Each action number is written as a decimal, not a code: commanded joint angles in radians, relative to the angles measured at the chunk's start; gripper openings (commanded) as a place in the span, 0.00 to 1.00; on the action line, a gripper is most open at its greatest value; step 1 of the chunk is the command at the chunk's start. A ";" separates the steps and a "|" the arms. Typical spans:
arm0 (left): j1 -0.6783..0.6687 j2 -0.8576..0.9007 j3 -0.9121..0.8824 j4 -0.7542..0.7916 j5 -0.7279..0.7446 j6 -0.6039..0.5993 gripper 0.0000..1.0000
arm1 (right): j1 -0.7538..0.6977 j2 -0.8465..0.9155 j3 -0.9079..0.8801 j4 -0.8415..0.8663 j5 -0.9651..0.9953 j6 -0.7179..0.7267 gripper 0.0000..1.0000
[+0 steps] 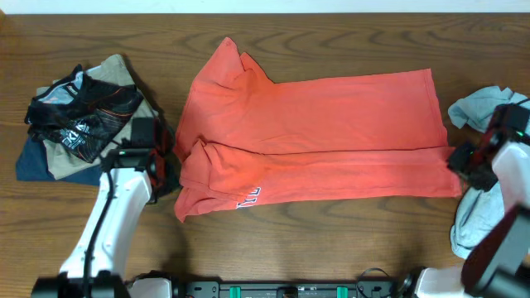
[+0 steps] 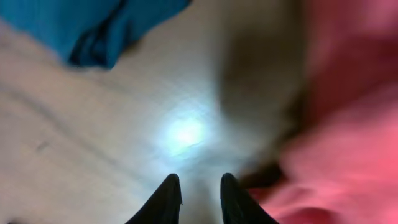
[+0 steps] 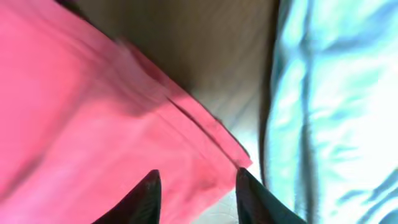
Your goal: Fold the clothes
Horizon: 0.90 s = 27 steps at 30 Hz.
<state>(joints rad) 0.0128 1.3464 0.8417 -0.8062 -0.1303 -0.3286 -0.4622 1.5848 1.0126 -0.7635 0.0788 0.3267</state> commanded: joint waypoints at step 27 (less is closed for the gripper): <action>0.000 0.006 0.028 0.090 0.373 0.029 0.24 | -0.002 0.237 0.003 0.224 -0.211 -0.077 0.18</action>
<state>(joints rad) 0.0120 1.3476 0.8577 -0.7132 0.2344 -0.3130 -0.4656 1.8011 1.0142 -0.5533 -0.1005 0.2562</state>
